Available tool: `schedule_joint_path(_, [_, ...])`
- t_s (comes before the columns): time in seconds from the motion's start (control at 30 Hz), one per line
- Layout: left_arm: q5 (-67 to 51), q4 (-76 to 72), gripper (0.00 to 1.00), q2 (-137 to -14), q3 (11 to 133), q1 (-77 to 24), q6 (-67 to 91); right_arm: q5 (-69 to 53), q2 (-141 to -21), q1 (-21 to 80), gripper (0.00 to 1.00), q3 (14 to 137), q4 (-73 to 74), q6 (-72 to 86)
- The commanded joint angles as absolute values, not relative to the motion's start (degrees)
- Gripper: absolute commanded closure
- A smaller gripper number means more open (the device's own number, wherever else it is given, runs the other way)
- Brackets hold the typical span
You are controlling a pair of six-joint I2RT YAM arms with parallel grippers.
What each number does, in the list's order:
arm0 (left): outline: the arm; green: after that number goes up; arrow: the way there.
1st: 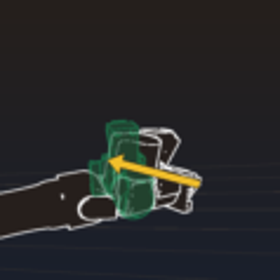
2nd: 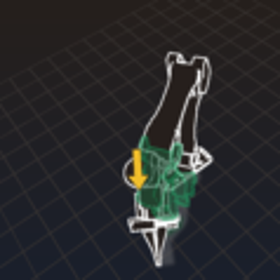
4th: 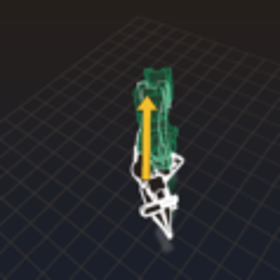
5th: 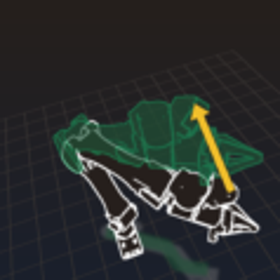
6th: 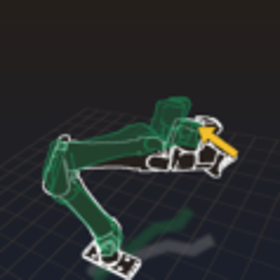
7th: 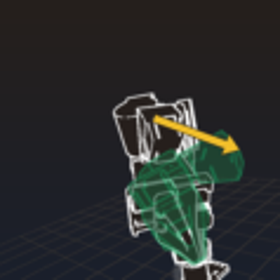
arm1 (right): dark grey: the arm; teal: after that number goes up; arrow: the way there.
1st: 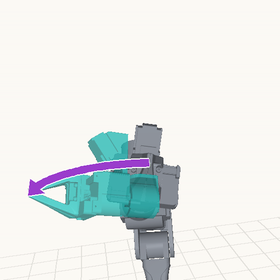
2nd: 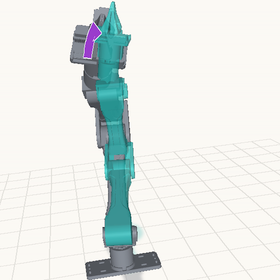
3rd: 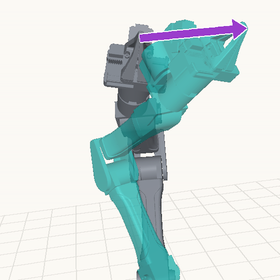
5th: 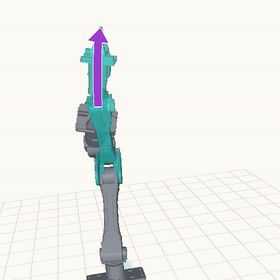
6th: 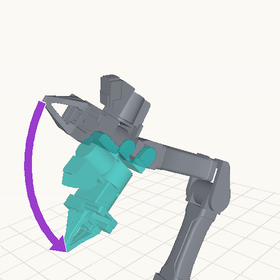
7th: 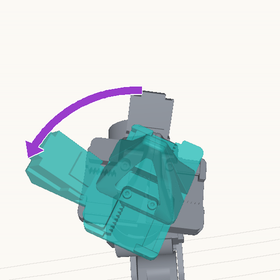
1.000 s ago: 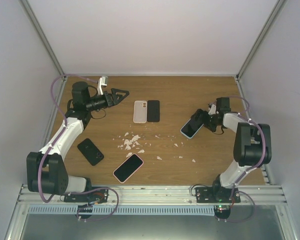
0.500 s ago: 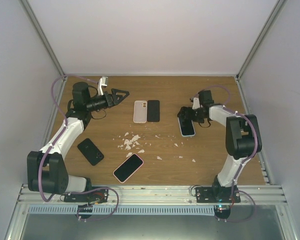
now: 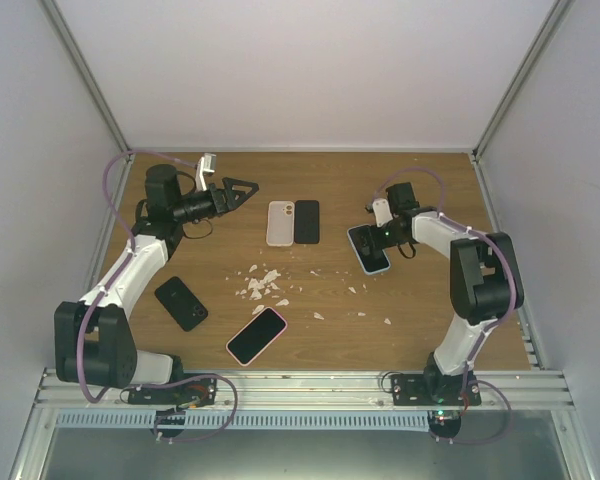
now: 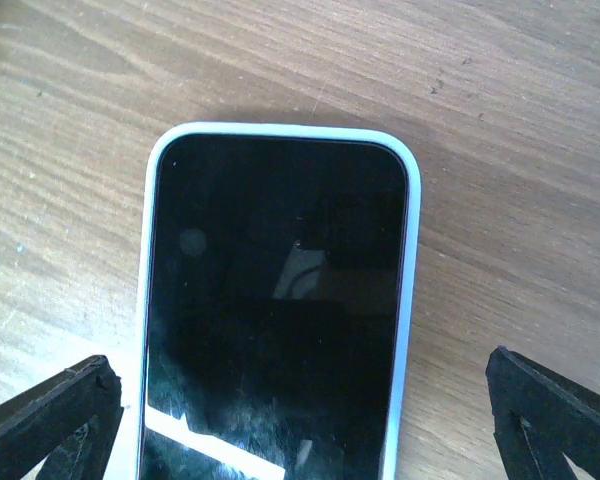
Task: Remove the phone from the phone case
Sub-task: Pick up the phone at the center of the board.
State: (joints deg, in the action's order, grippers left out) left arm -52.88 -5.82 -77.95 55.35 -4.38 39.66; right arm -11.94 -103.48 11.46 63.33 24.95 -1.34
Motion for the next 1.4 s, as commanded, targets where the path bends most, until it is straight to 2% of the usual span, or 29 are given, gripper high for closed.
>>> schedule_joint_path(0.0, [-53.25,-9.37,0.01,-78.82,55.01,-3.86,39.99,-9.62,-100.77,11.77,0.0,62.43,27.8,-7.92])
schedule_joint_path(0.27, [-53.25,-9.51,0.01,-78.81,54.84,-3.9,40.07,-6.8,-100.53,15.91,0.0,61.25,26.93,-6.13])
schedule_joint_path(0.67, [-53.17,-9.58,0.01,-77.94,54.4,-3.81,39.79,1.34,-101.7,16.22,0.01,59.73,25.52,-5.49])
schedule_joint_path(1.13, [-53.01,-9.67,0.01,-78.05,53.84,-3.88,39.58,-1.66,-102.66,16.96,0.0,56.43,25.29,-6.17])
schedule_joint_path(1.37, [-52.84,-8.51,0.01,-78.02,53.98,-3.9,38.25,-1.63,-102.22,16.81,0.24,56.9,26.47,-9.8])
